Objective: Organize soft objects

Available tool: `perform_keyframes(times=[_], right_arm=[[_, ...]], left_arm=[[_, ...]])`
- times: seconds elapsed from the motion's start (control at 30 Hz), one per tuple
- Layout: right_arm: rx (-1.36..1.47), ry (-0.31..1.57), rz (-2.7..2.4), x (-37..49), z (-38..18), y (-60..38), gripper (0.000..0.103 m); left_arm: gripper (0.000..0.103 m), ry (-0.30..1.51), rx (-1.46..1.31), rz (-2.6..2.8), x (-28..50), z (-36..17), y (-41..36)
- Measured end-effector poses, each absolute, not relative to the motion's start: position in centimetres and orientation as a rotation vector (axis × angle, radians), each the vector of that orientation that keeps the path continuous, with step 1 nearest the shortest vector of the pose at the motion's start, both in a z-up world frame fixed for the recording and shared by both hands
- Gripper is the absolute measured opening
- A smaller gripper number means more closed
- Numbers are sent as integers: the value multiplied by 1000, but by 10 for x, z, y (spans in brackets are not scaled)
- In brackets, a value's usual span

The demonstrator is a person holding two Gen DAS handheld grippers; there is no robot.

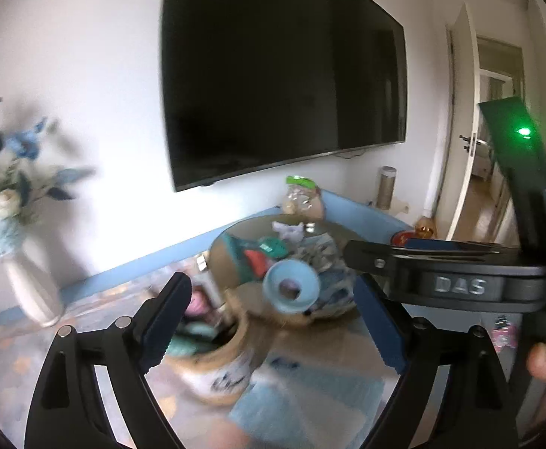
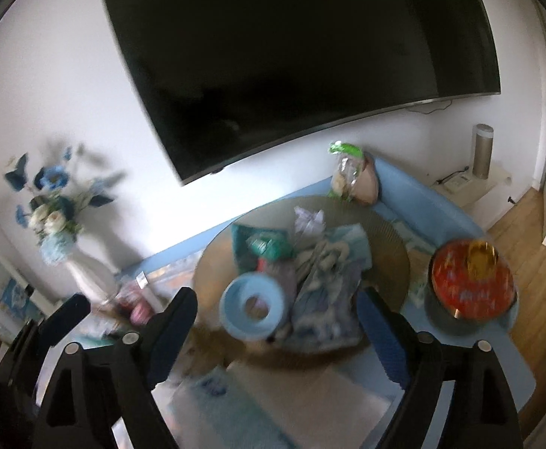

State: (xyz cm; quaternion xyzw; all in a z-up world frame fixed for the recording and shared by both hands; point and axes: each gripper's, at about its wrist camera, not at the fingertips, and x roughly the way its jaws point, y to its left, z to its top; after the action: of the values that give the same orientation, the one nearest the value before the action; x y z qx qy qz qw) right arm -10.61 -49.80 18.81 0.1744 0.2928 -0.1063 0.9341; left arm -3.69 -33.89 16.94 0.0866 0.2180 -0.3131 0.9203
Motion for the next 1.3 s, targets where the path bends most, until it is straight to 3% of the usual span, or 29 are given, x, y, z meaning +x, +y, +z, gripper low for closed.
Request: perform_keyframes(times=[0.13, 0.2, 0.23, 0.7, 0.9, 1.3], right_arm=[[320, 585, -183, -130, 189, -465, 87], [301, 588, -142, -137, 189, -445, 87], [285, 587, -124, -140, 189, -434, 87], [-54, 715, 181, -102, 124, -235, 90], [-115, 781, 188, -59, 85, -191, 90], [-42, 743, 51, 4, 43, -182, 90]], left_arm=[[90, 476, 166, -603, -45, 163, -303], [101, 493, 148, -536, -46, 158, -275], [103, 502, 140, -494, -45, 154, -260], [103, 756, 52, 26, -15, 74, -67], [103, 803, 57, 90, 1, 47, -38], [103, 800, 89, 69, 24, 24, -40]])
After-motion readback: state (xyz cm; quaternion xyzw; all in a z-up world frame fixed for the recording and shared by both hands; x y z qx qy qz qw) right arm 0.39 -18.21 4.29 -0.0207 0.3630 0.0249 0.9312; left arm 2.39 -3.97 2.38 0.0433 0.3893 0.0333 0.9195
